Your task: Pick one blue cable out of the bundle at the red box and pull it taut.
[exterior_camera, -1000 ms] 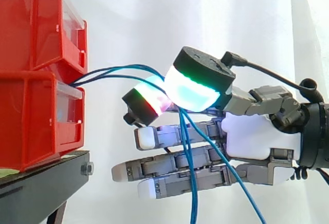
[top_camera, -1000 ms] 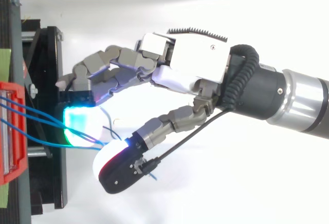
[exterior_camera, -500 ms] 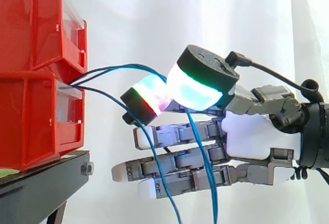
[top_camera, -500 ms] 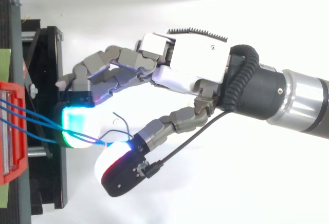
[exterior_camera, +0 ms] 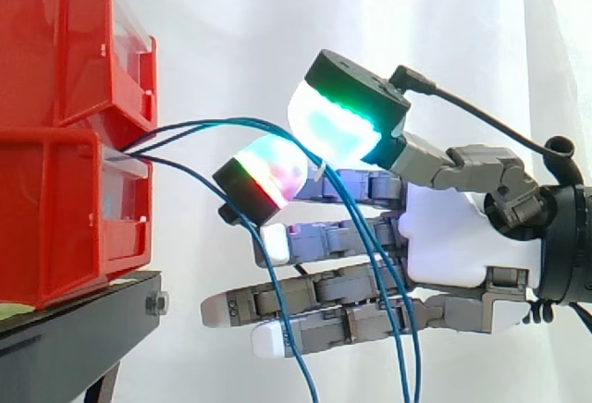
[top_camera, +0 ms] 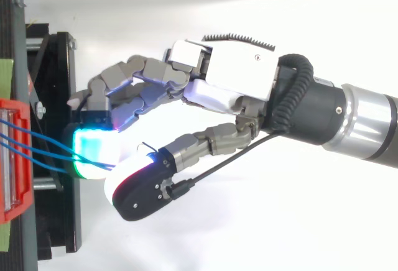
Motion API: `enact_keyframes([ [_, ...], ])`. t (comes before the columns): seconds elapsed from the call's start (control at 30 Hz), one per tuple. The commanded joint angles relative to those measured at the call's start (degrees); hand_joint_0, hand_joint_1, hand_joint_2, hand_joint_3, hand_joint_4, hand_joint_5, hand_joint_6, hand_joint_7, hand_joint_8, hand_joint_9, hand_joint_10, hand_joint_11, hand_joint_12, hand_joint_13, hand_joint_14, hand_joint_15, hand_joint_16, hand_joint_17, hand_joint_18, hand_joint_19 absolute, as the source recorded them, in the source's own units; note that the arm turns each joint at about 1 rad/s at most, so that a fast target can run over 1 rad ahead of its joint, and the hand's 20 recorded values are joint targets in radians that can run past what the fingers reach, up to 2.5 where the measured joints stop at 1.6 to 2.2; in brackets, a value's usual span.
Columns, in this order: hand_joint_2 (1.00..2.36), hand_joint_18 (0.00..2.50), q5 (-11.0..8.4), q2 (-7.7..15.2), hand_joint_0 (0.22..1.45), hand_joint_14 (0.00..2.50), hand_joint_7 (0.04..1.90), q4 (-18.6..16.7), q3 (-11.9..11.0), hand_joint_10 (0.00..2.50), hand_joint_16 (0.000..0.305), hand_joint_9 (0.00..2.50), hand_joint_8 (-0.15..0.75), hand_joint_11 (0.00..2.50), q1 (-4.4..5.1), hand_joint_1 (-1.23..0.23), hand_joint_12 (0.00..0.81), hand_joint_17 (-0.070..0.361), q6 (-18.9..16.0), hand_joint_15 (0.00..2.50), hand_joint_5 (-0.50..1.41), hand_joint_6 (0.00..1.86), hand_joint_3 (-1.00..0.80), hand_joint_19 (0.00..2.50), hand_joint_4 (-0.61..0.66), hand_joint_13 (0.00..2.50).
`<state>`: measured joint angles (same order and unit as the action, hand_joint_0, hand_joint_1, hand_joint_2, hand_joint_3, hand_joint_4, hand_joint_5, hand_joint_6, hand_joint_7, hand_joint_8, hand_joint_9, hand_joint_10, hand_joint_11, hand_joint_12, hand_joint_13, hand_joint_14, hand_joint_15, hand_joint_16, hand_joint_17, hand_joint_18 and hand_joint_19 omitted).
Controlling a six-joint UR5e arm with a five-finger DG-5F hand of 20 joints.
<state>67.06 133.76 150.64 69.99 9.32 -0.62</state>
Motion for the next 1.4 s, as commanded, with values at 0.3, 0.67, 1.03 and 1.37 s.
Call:
enact_keyframes([
  [0.3, 1.01, 0.47, 0.00, 0.0, 0.68, 0.01, 1.05, 0.0, 0.0, 0.02, 0.040, 0.88, 0.220, 0.96, 0.00, -0.83, 0.290, 0.089, 0.0, 0.20, -0.18, 0.88, -0.36, 0.35, -0.05, 0.36],
  [0.67, 1.00, 0.49, -0.09, 0.0, 0.80, 0.01, 1.01, 0.0, 0.0, 0.02, 0.039, 0.85, 0.197, 0.97, 0.18, -0.95, 0.283, 0.088, 0.0, 0.17, -0.19, 0.88, -0.50, 0.28, -0.08, 0.36],
  [1.03, 1.00, 0.48, -0.09, 0.0, 0.63, 0.01, 0.99, 0.0, 0.1, 0.01, 0.039, 0.85, 0.201, 0.97, 0.26, -0.93, 0.281, 0.088, 0.0, 0.19, -0.19, 0.87, -0.50, 0.31, -0.04, 0.35],
  [1.37, 1.00, 0.49, -0.53, 0.0, 0.57, 0.01, 1.04, 0.0, 0.0, 0.01, 0.041, 0.93, 0.226, 0.96, 0.35, -0.68, 0.291, 0.091, 0.0, 0.20, -0.17, 0.85, -0.50, 0.37, -0.02, 0.38],
])
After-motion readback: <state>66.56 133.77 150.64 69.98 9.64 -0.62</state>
